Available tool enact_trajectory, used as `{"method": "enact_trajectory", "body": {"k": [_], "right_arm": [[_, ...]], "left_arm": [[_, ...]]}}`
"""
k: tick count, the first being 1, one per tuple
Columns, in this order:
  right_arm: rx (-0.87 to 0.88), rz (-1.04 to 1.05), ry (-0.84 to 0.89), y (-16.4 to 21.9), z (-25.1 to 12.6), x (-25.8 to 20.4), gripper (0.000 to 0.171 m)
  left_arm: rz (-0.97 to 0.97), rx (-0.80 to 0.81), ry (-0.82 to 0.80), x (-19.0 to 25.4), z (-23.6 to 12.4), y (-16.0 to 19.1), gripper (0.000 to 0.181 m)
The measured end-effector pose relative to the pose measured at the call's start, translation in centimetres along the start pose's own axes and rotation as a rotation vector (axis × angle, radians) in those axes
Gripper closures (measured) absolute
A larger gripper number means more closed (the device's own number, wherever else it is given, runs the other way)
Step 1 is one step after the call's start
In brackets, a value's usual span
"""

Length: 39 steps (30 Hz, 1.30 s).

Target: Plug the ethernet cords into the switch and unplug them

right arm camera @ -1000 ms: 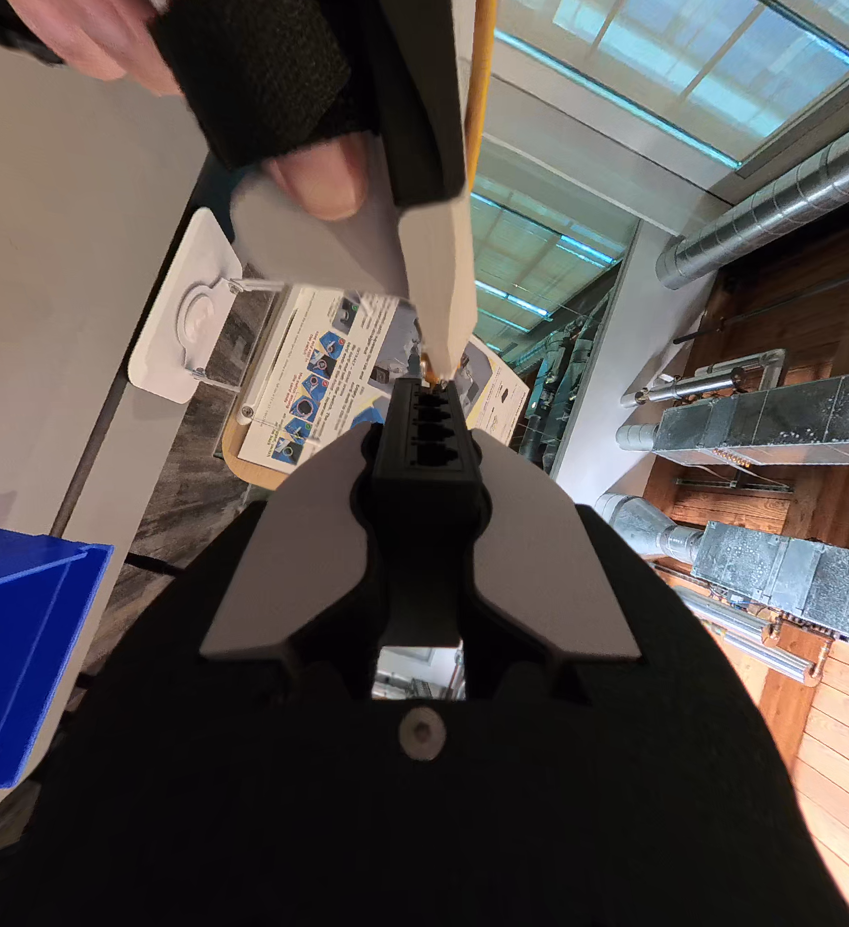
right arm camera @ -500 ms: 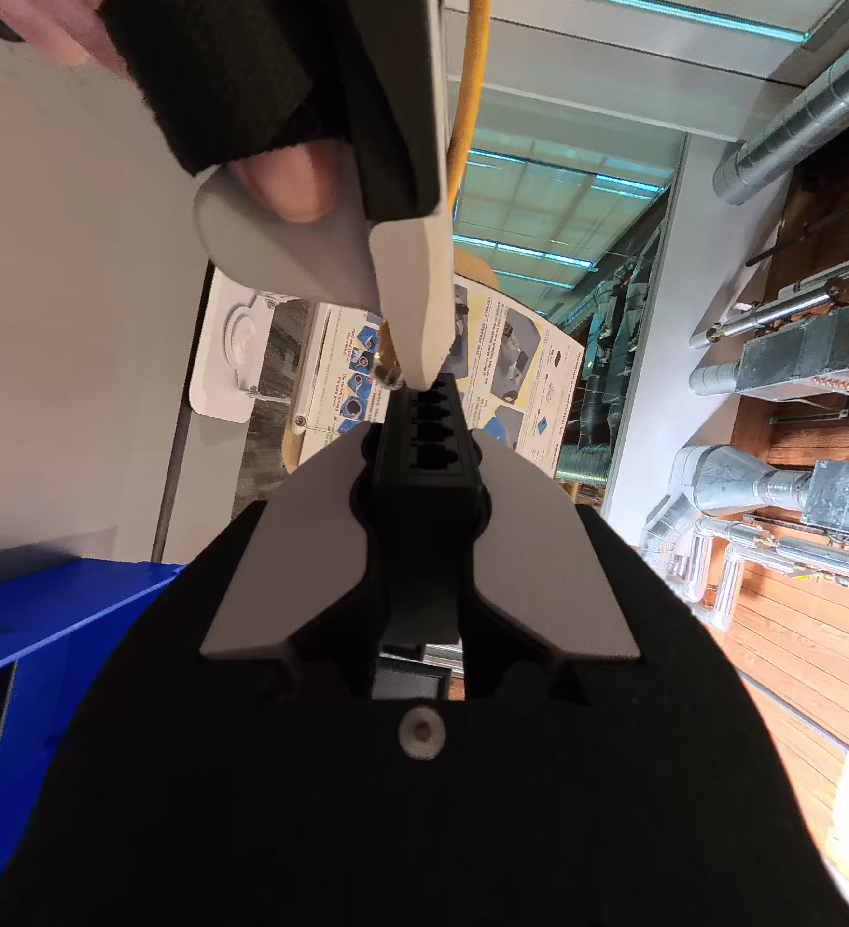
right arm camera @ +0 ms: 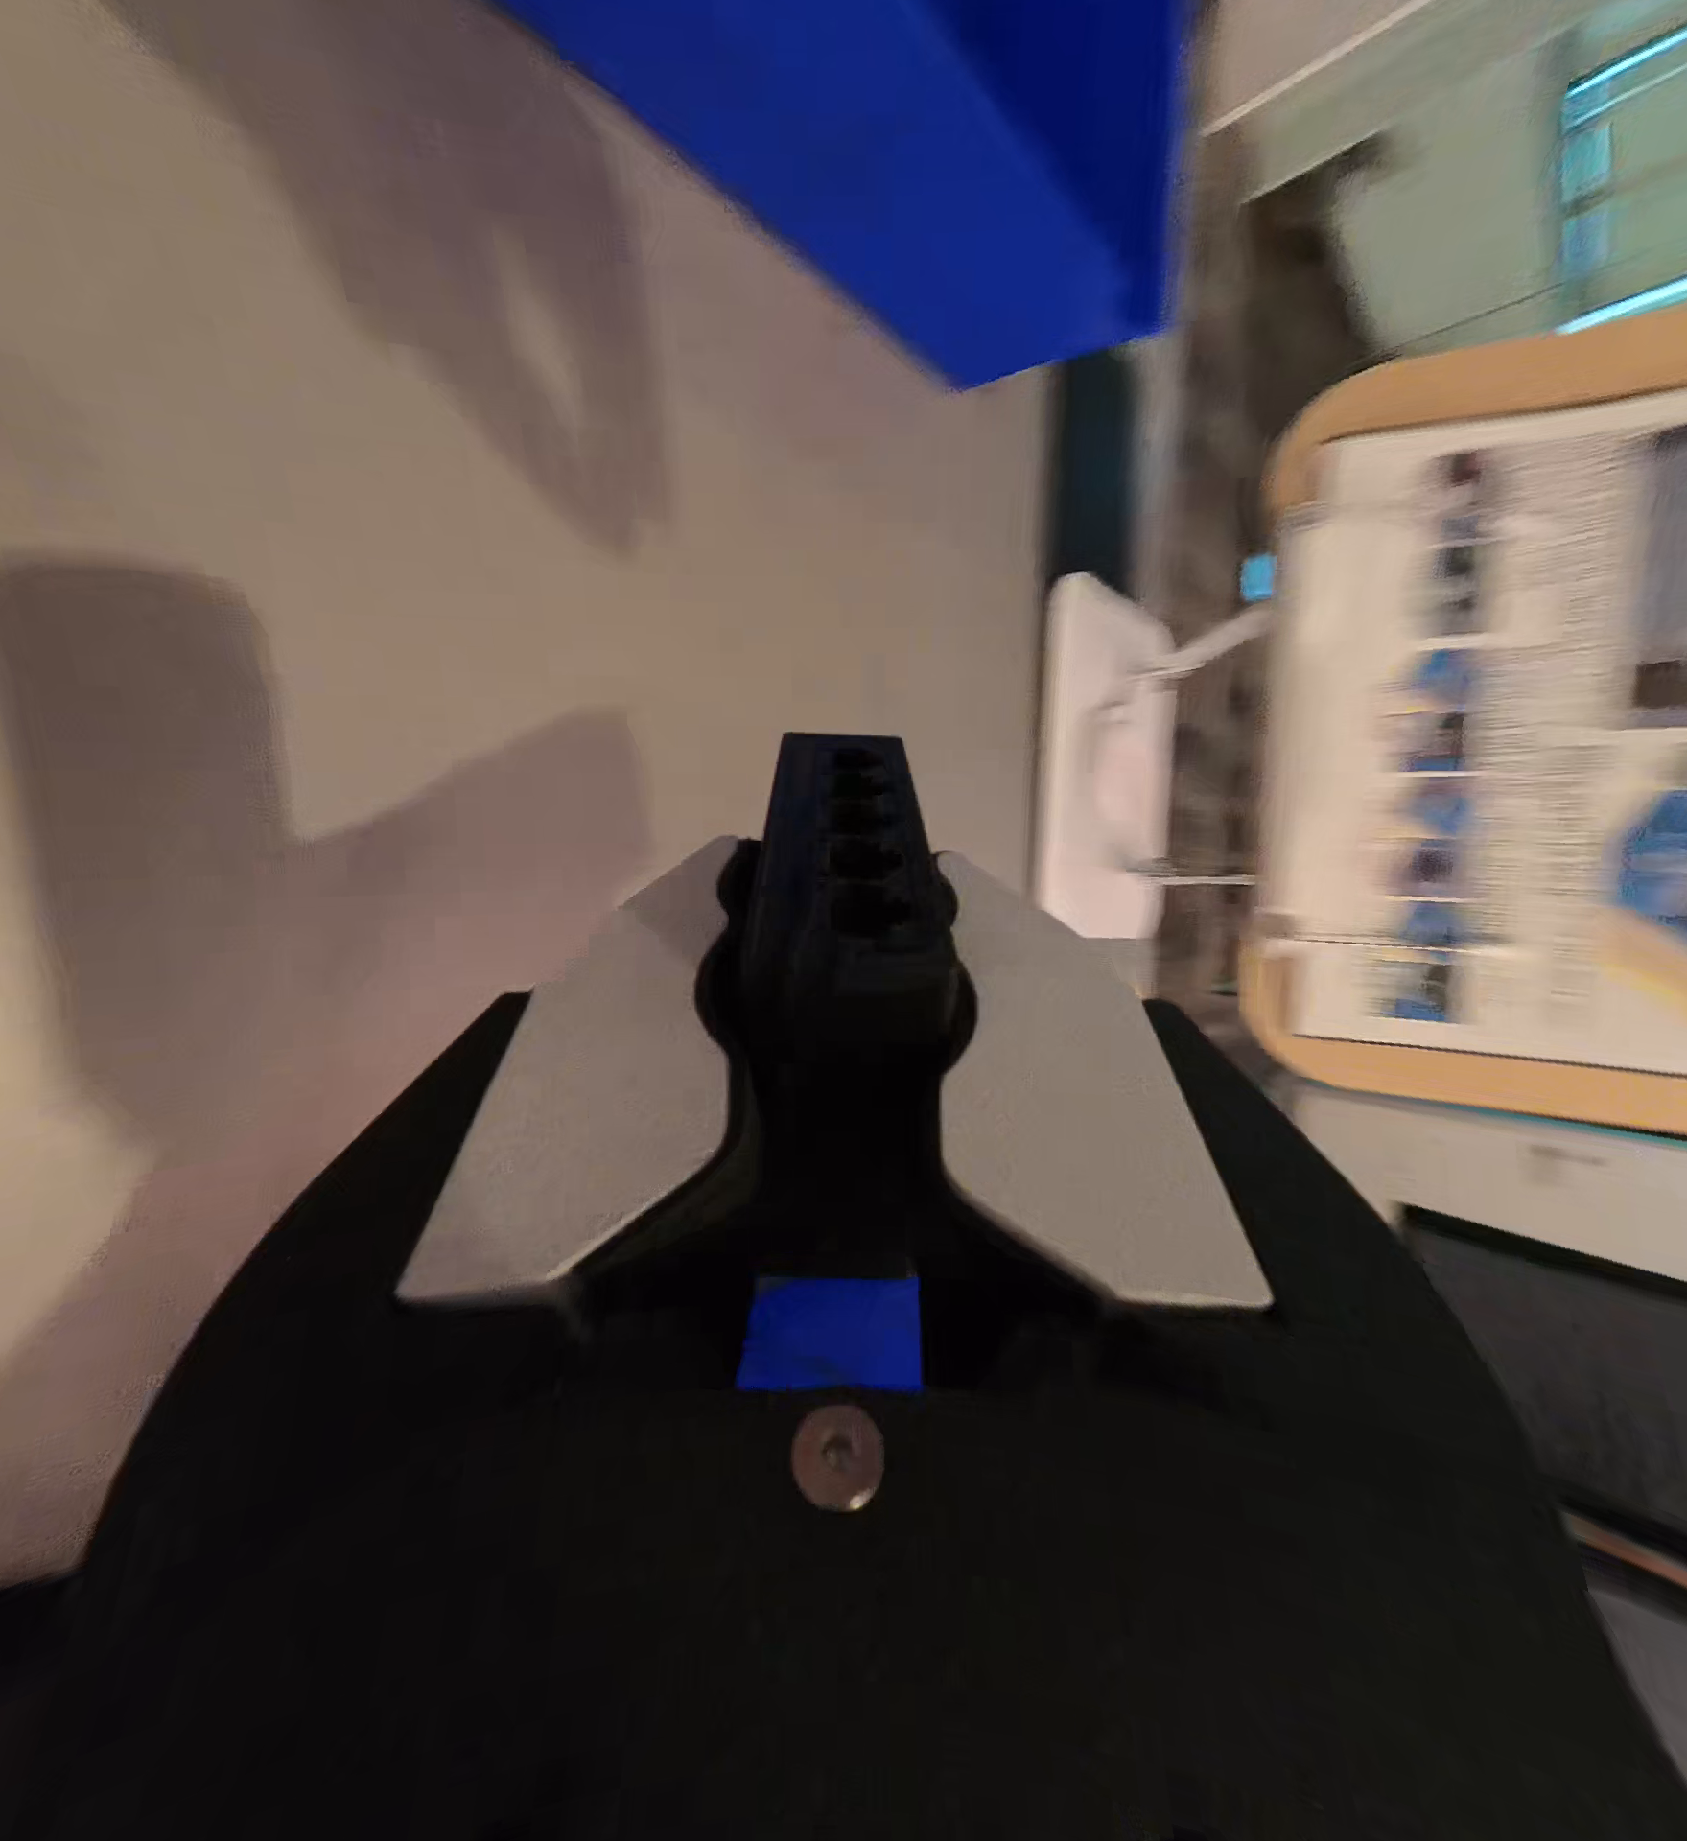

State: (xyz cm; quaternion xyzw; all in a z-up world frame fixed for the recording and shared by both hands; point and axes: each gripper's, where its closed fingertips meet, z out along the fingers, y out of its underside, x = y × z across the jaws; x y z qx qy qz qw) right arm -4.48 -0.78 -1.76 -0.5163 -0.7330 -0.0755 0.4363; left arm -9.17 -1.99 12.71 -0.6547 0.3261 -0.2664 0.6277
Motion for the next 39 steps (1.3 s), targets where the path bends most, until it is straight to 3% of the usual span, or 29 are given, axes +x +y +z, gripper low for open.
{"method": "enact_trajectory", "body": {"k": [3, 7, 13, 19, 28, 34, 39], "right_arm": [[-0.085, 0.09, -0.285, 1.5, 2.6, -3.7, 0.143], [-0.211, 0.122, -0.591, 3.3, 3.3, -6.6, 0.143], [-0.292, 0.023, -0.74, 4.5, 3.9, -7.8, 0.142], [-0.311, -0.028, -0.787, 5.2, 4.8, -8.7, 0.142], [-0.306, -0.124, -0.834, 5.9, 5.0, -9.7, 0.142], [-0.244, -0.196, -0.775, 5.5, 5.3, -9.3, 0.141], [-0.146, -0.104, -0.601, 3.2, 3.5, -6.5, 0.108]], "left_arm": [[0.015, -0.018, -0.015, -0.7, -1.0, -0.3, 0.166], [0.054, -0.075, -0.068, -2.3, -1.8, 0.3, 0.165], [0.001, -0.075, -0.101, -4.6, -3.5, 0.7, 0.165], [-0.027, -0.065, -0.119, -5.9, -4.9, 0.6, 0.165], [-0.011, -0.095, -0.081, -5.1, -3.8, 1.1, 0.165], [-0.022, -0.088, -0.065, -4.9, -3.6, 0.9, 0.165], [-0.036, -0.091, -0.061, -5.1, -3.8, 1.1, 0.165]]}}
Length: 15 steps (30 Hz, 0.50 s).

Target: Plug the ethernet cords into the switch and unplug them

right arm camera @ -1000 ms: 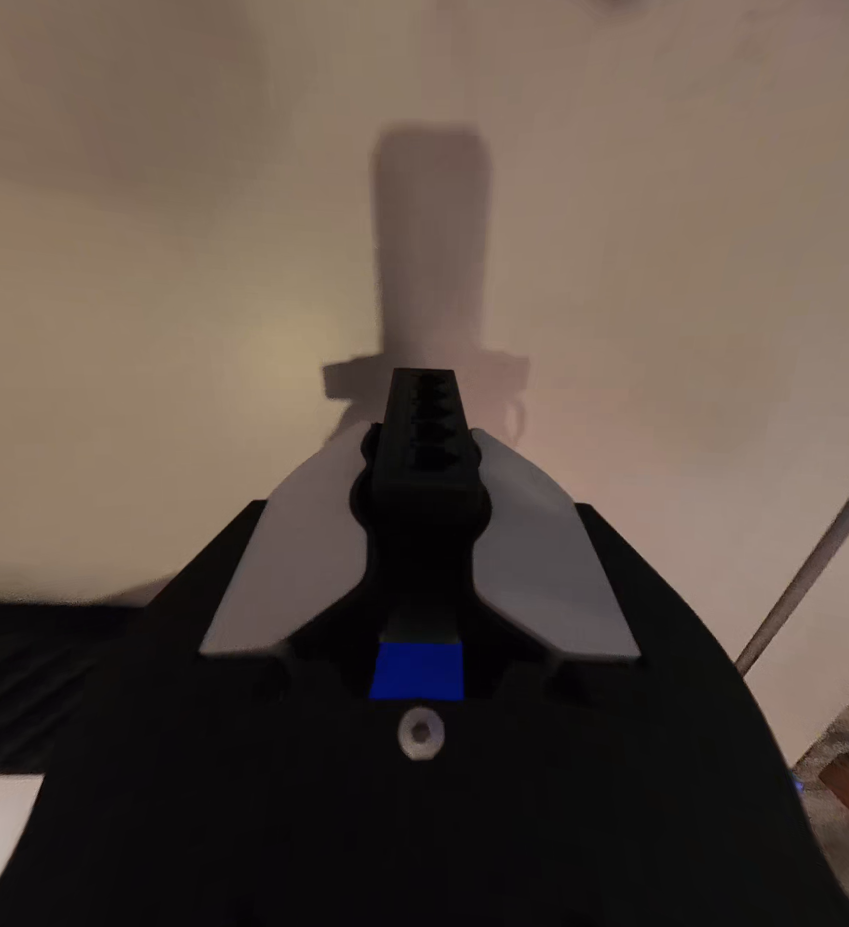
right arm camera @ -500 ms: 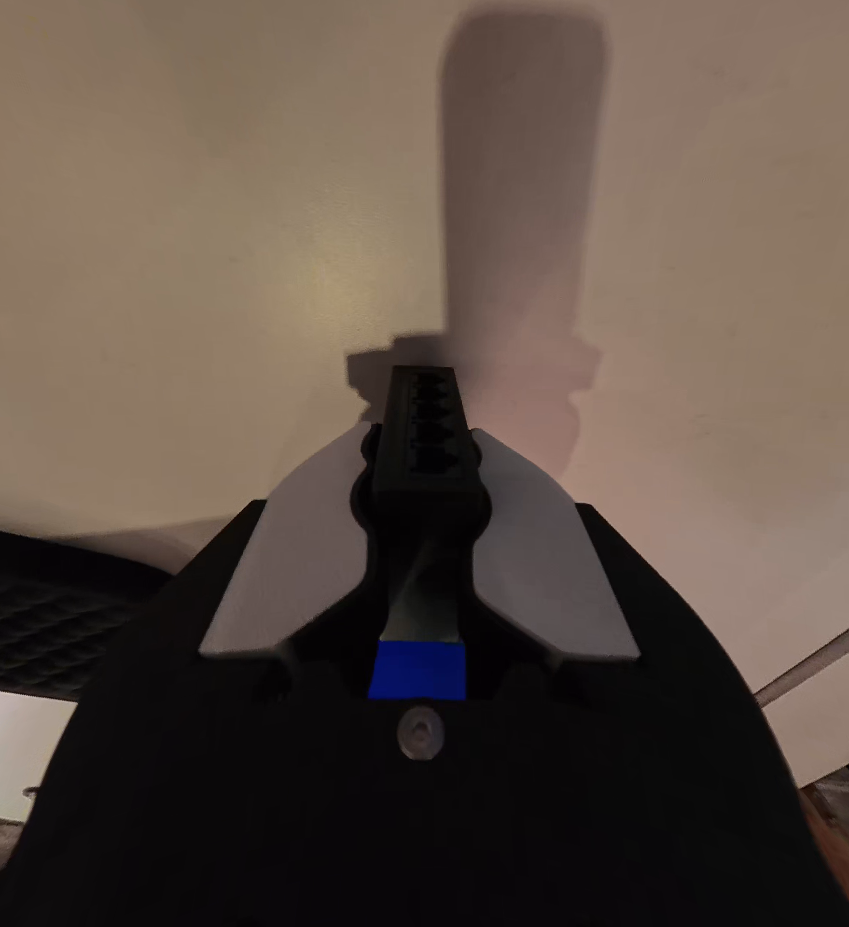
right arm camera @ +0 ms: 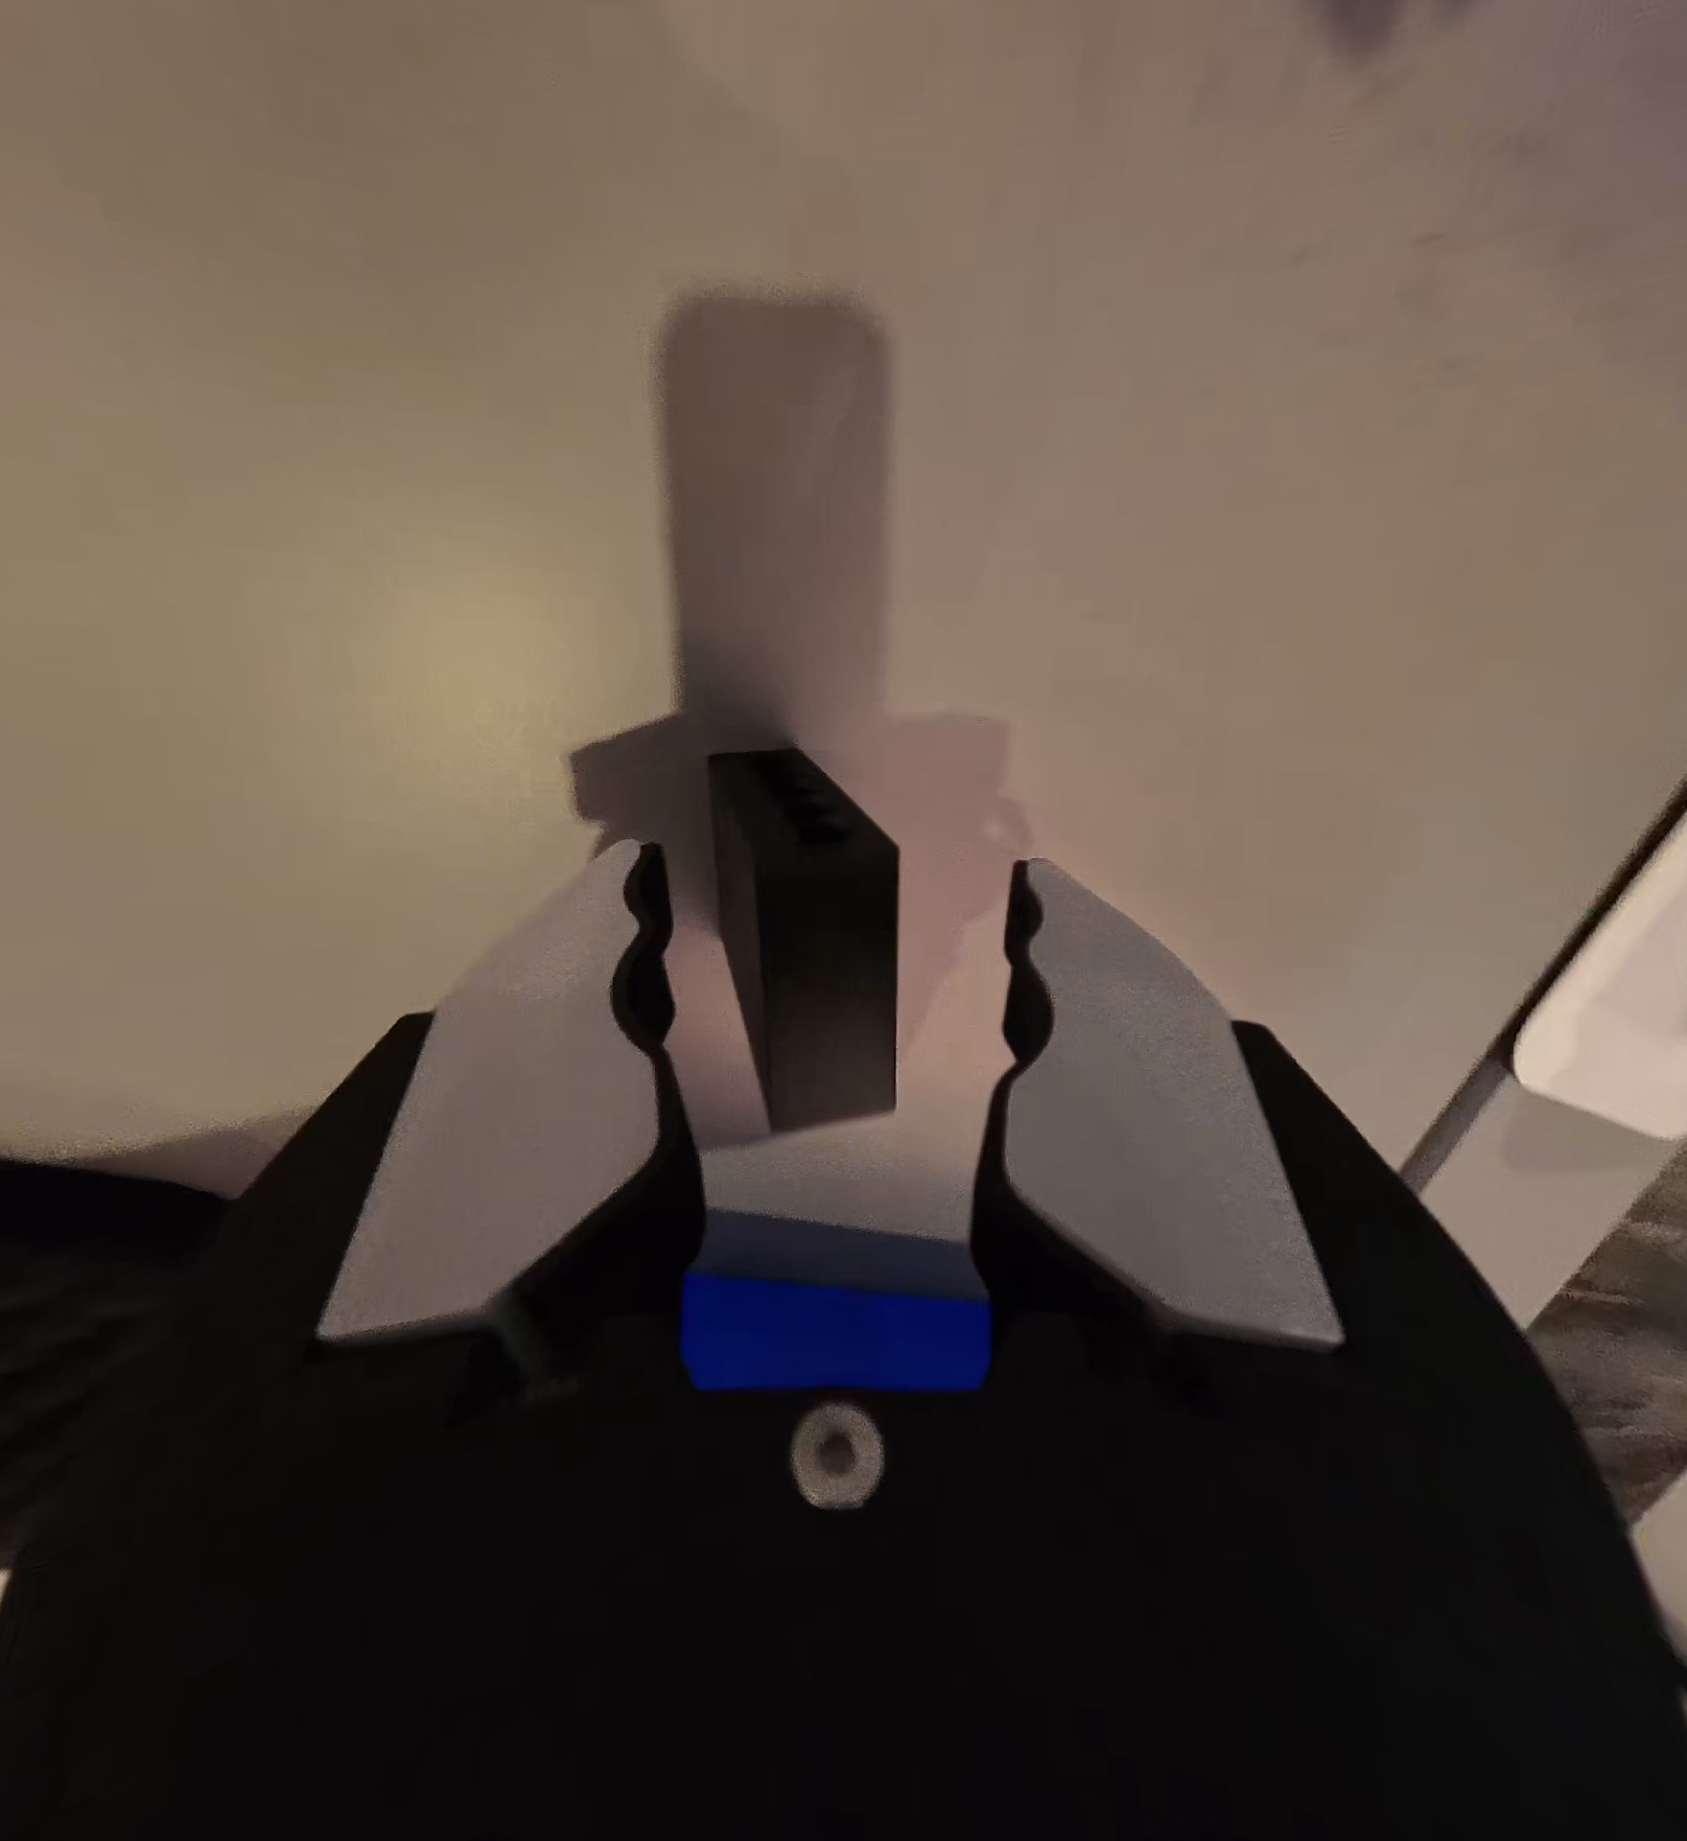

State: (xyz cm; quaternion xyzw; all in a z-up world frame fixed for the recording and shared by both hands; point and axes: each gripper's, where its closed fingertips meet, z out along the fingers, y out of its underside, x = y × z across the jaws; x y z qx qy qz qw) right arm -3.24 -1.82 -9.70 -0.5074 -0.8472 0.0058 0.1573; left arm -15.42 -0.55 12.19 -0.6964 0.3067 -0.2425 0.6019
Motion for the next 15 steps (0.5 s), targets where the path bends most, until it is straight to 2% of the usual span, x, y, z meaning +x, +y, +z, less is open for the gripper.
{"method": "enact_trajectory", "body": {"k": [2, 5, 6, 8, 11, 15], "right_arm": [[0.088, 0.16, 0.063, -0.9, -2.6, 0.6, 0.105], [0.068, 0.578, 0.073, -0.2, -5.3, 1.5, 0.091], [0.088, 0.712, 0.033, -0.5, -5.7, 1.5, 0.084], [0.106, 0.945, -0.058, -1.0, -5.9, 1.1, 0.081], [-0.02, 1.104, 0.01, 1.1, -5.0, 1.4, 0.067], [-0.113, 1.225, 0.022, 1.6, -3.3, 1.1, 0.065]], "left_arm": [[-0.018, 0.015, 0.003, -0.1, -0.2, -0.2, 0.165], [-0.046, 0.023, 0.005, -0.3, -0.3, -0.3, 0.165], [-0.051, 0.021, 0.002, -0.4, -0.3, -0.2, 0.165], [-0.06, 0.016, -0.015, -0.6, -0.3, -0.2, 0.165], [-0.063, 0.012, -0.043, -0.7, -0.7, -0.3, 0.165], [-0.079, 0.024, -0.026, -0.5, -1.4, -0.7, 0.165]]}}
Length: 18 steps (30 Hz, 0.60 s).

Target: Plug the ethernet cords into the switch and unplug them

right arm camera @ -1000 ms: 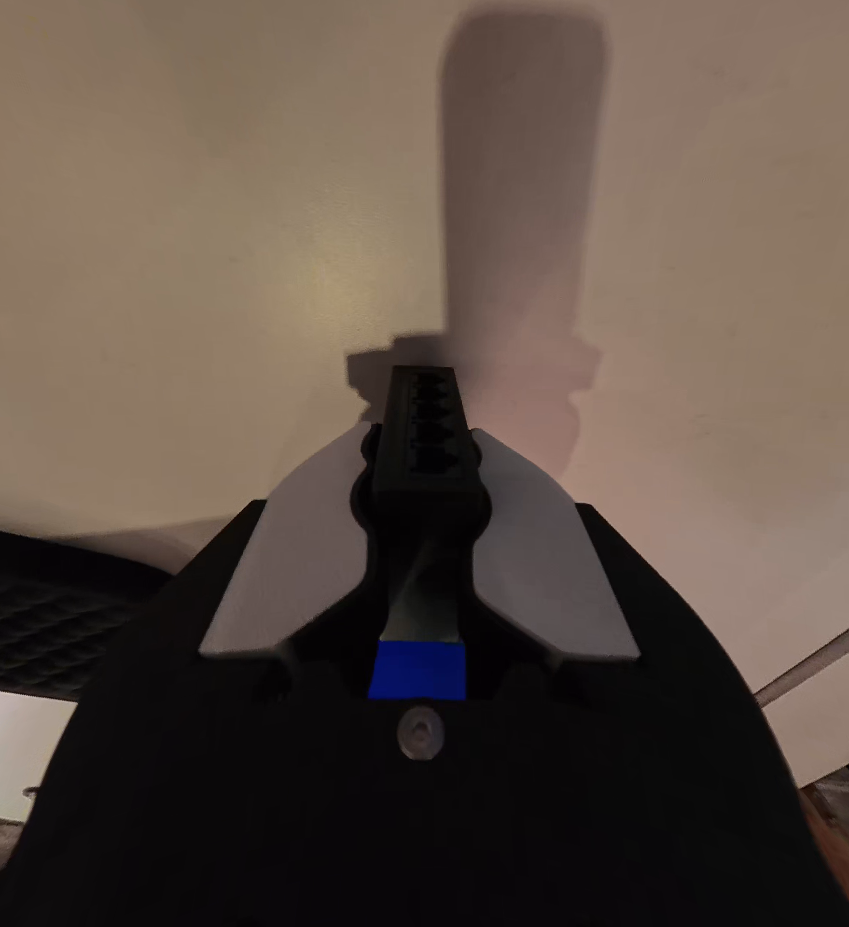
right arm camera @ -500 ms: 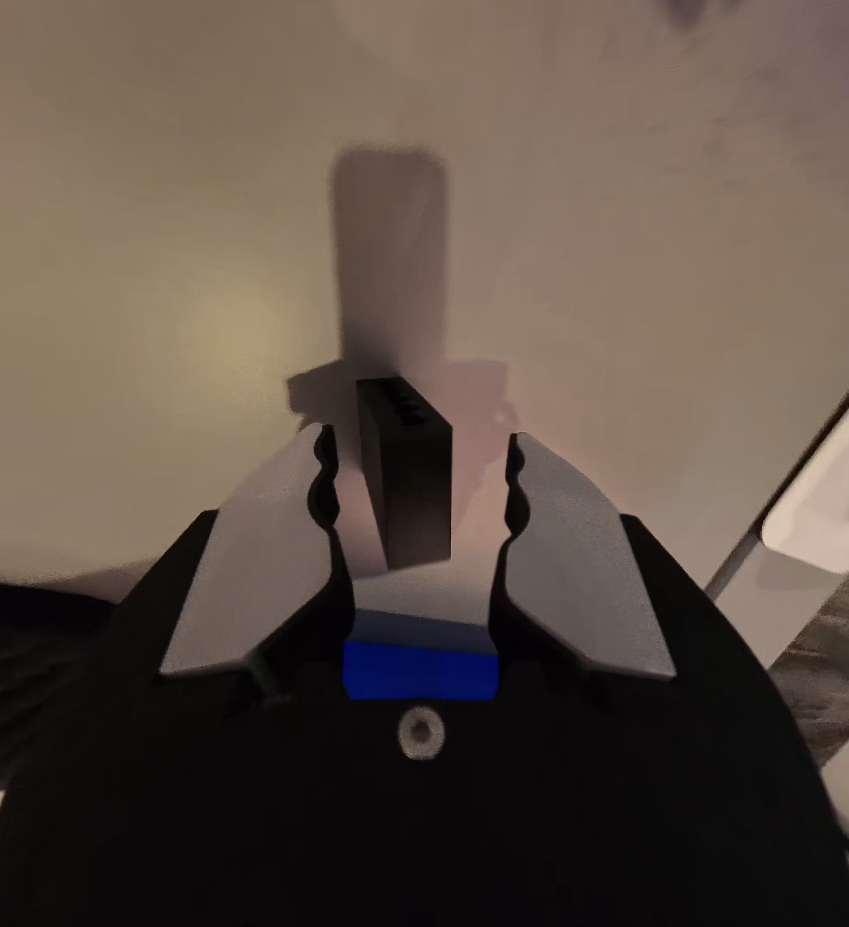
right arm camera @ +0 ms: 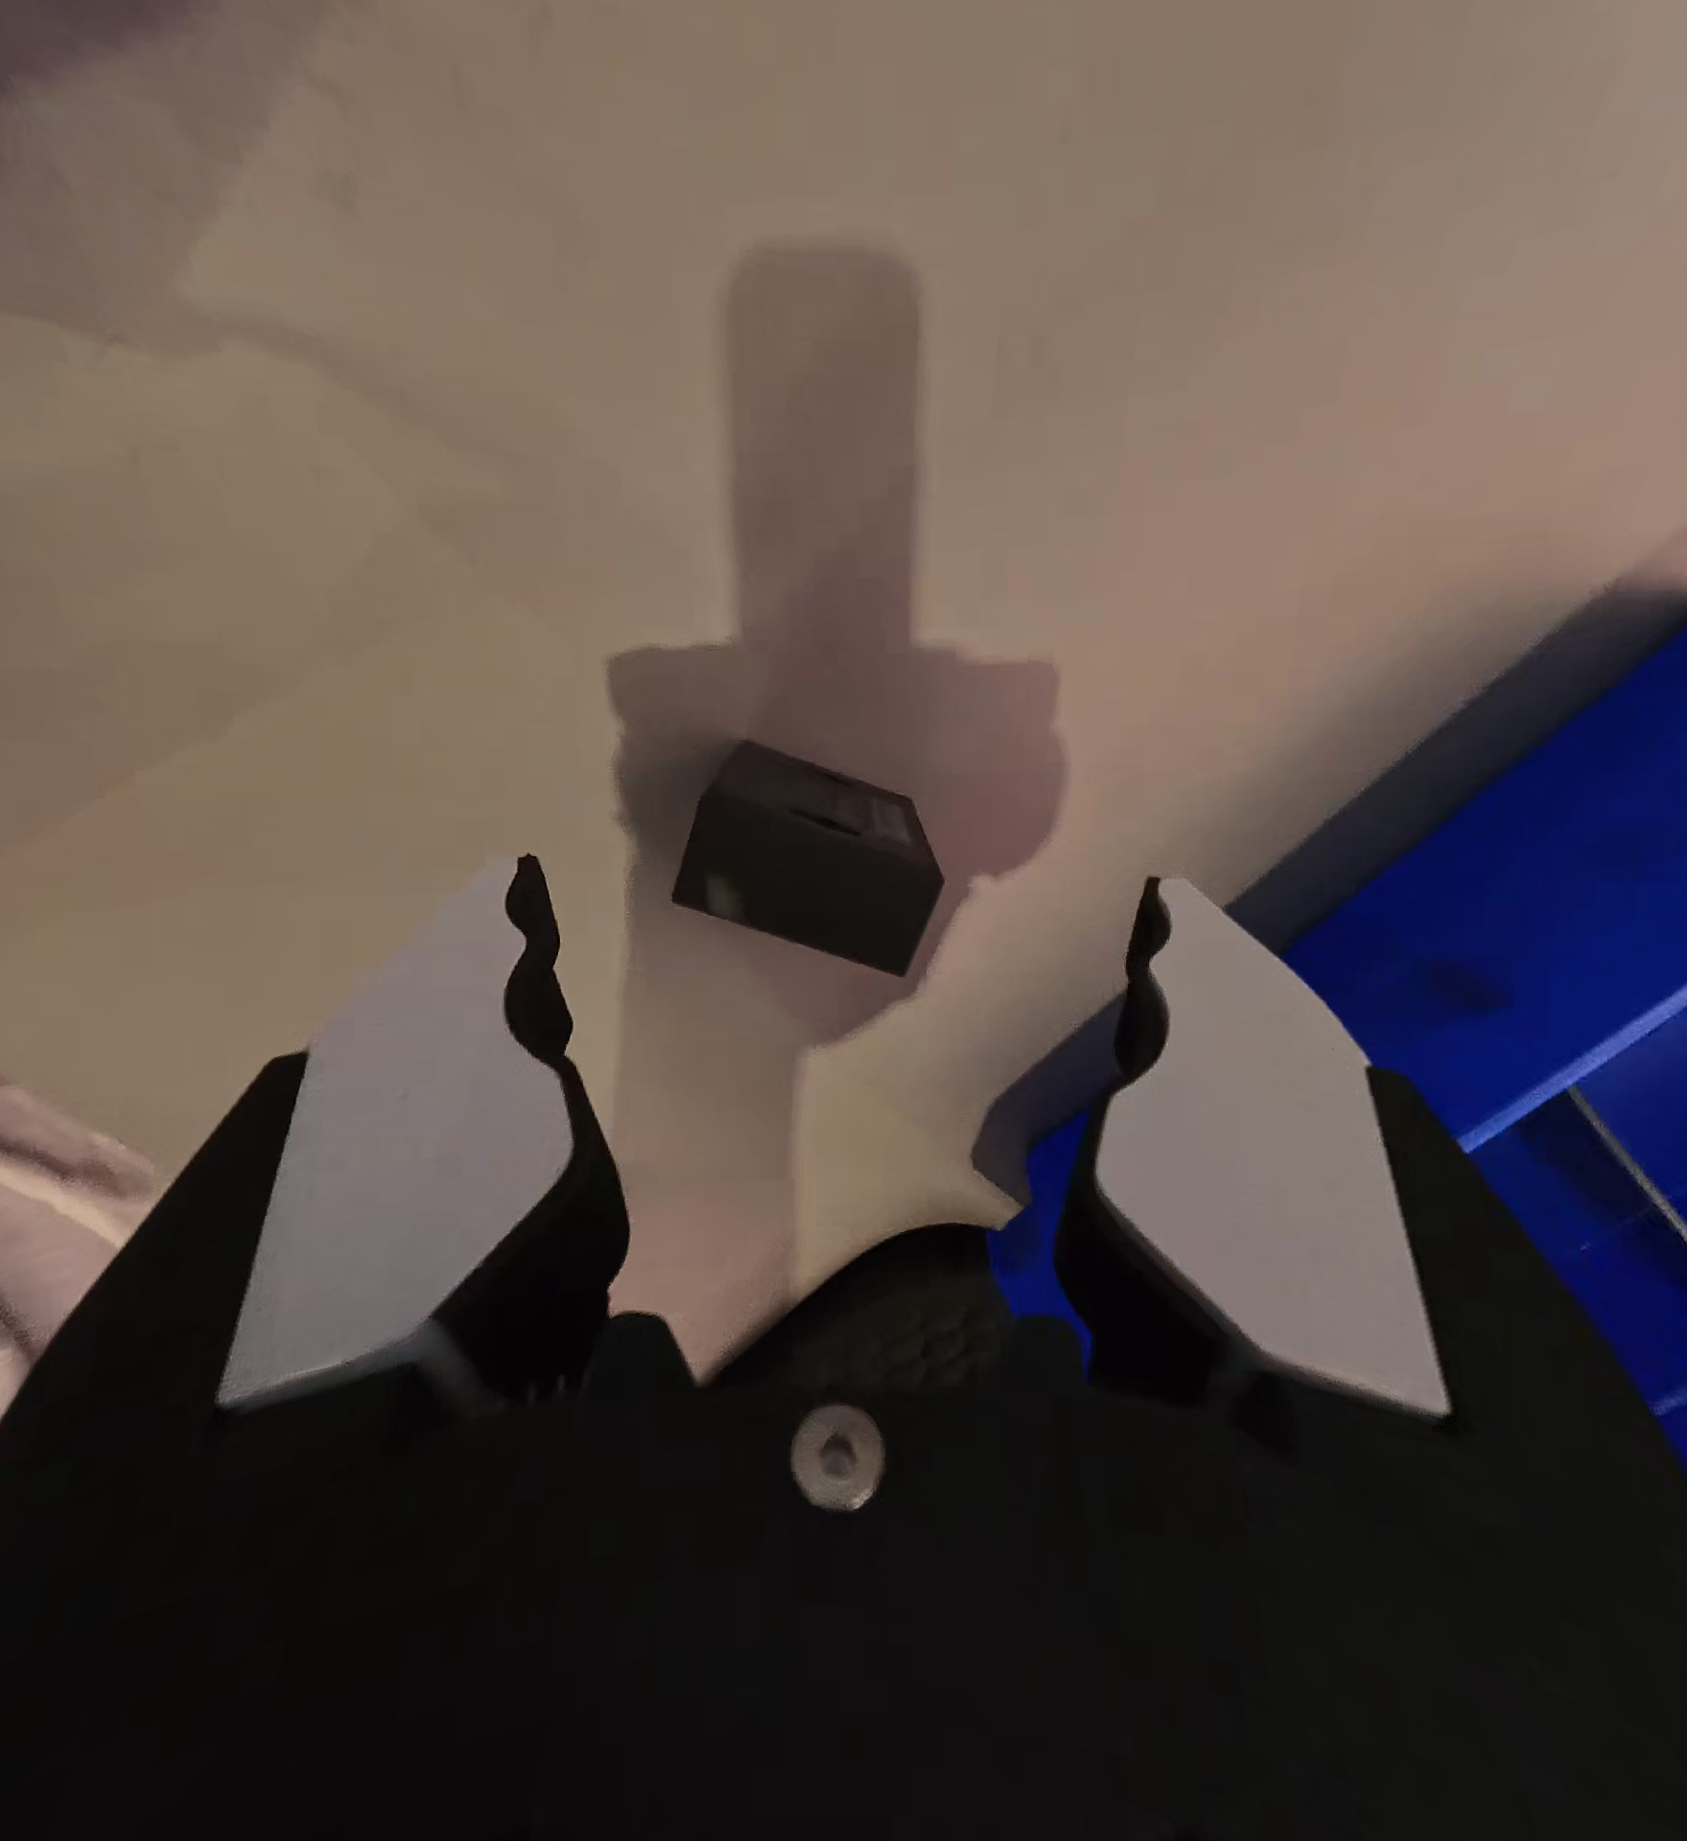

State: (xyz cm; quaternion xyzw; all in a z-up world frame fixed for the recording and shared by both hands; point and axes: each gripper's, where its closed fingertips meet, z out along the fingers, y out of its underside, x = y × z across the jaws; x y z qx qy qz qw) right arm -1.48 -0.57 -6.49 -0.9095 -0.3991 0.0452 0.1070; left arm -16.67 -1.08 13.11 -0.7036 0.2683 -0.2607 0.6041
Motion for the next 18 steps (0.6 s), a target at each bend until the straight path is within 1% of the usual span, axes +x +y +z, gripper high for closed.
{"method": "enact_trajectory", "body": {"k": [3, 7, 10, 12, 13, 17, 18], "right_arm": [[-0.036, 0.022, 0.095, 0.2, 1.0, 1.2, 0.067], [-0.089, 0.144, 0.045, 1.6, 2.6, 0.4, 0.069], [-0.125, 0.156, 0.064, 2.3, 3.6, 0.6, 0.07], [-0.125, 0.171, 0.052, 2.2, 3.9, 0.4, 0.075], [-0.11, 0.175, 0.05, 1.9, 3.9, 0.4, 0.08], [-0.134, 0.163, 0.067, 2.0, 4.2, 0.6, 0.087], [-0.133, 0.163, 0.05, 1.8, 4.2, 0.4, 0.099]], "left_arm": [[-0.029, 0.019, 0.031, 0.1, -0.5, -0.3, 0.165], [-0.058, 0.052, 0.063, 0.0, -1.3, -0.7, 0.165], [-0.077, 0.072, 0.081, -0.1, -1.8, -1.0, 0.165], [-0.085, 0.083, 0.089, -0.2, -2.1, -1.2, 0.165], [-0.087, 0.089, 0.091, -0.2, -2.2, -1.2, 0.165], [-0.095, 0.098, 0.098, -0.3, -2.4, -1.3, 0.165], [-0.097, 0.099, 0.099, -0.3, -2.5, -1.3, 0.165]]}}
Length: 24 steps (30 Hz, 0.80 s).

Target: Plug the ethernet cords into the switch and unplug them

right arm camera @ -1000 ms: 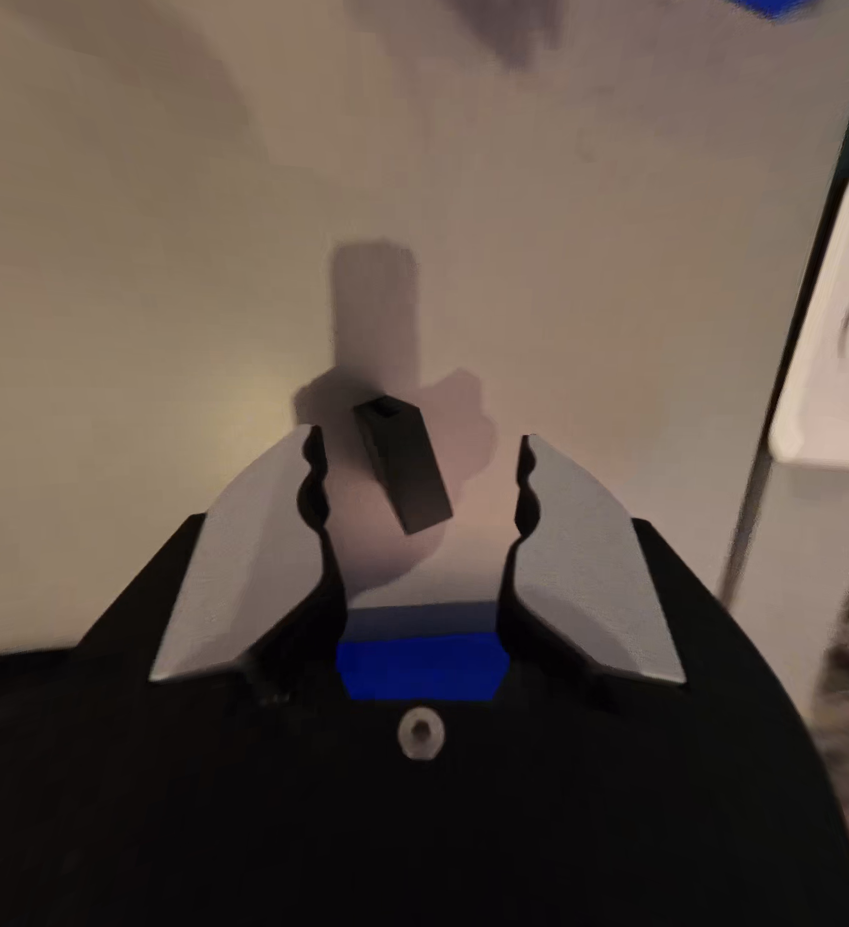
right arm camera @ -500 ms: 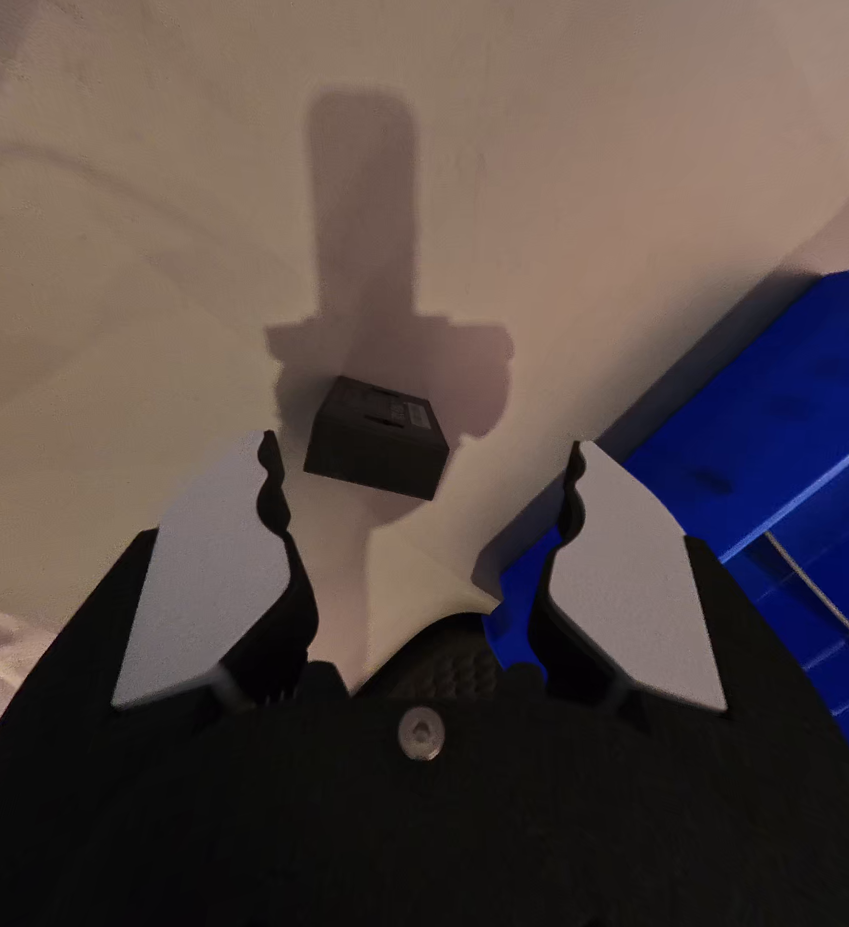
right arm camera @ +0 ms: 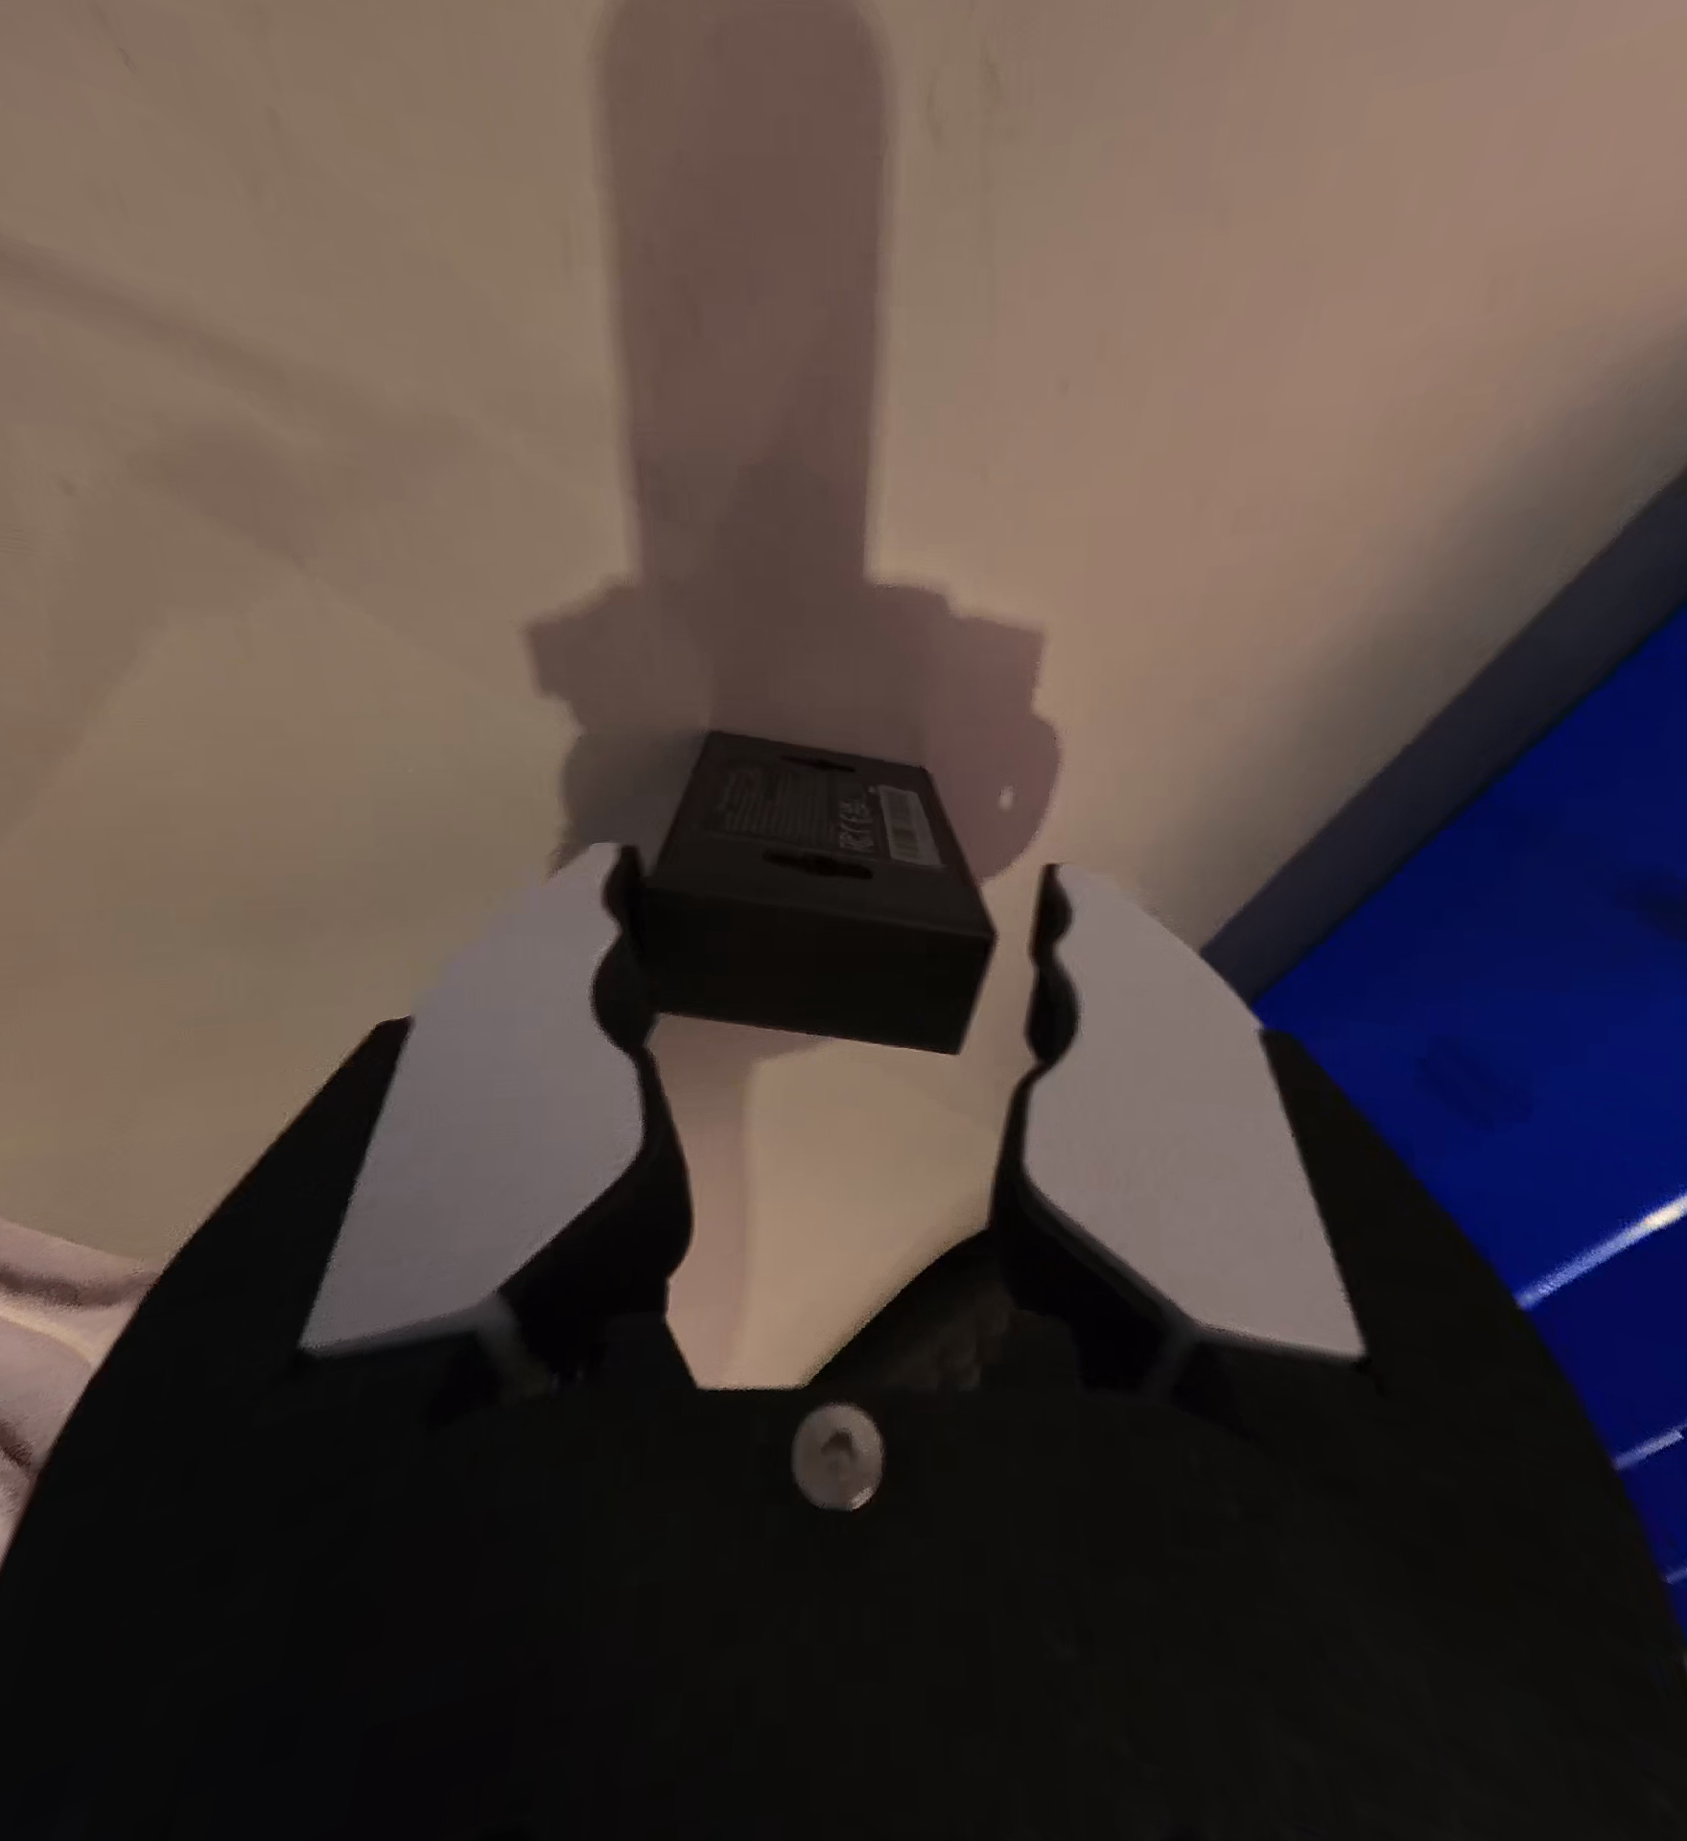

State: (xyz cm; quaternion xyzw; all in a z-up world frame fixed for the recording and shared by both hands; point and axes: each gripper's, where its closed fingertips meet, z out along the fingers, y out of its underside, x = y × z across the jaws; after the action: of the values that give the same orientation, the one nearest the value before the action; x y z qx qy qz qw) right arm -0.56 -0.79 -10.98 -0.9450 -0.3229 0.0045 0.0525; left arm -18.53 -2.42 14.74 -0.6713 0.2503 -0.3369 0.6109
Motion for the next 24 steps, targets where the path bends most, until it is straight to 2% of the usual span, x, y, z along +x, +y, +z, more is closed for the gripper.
{"method": "enact_trajectory", "body": {"k": [2, 20, 24], "right_arm": [[-0.018, -0.003, -0.005, 0.1, 0.1, -0.1, 0.108], [-0.099, -0.114, 0.039, 0.8, 0.4, 0.2, 0.109], [-0.085, -0.095, -0.033, 1.2, 0.2, 0.2, 0.109]], "left_arm": [[-0.001, 0.001, 0.001, 0.0, 0.0, 0.0, 0.165], [0.019, -0.005, -0.006, 0.3, 0.1, 0.0, 0.165], [0.021, -0.027, 0.002, 0.4, 0.6, 0.5, 0.165]]}}
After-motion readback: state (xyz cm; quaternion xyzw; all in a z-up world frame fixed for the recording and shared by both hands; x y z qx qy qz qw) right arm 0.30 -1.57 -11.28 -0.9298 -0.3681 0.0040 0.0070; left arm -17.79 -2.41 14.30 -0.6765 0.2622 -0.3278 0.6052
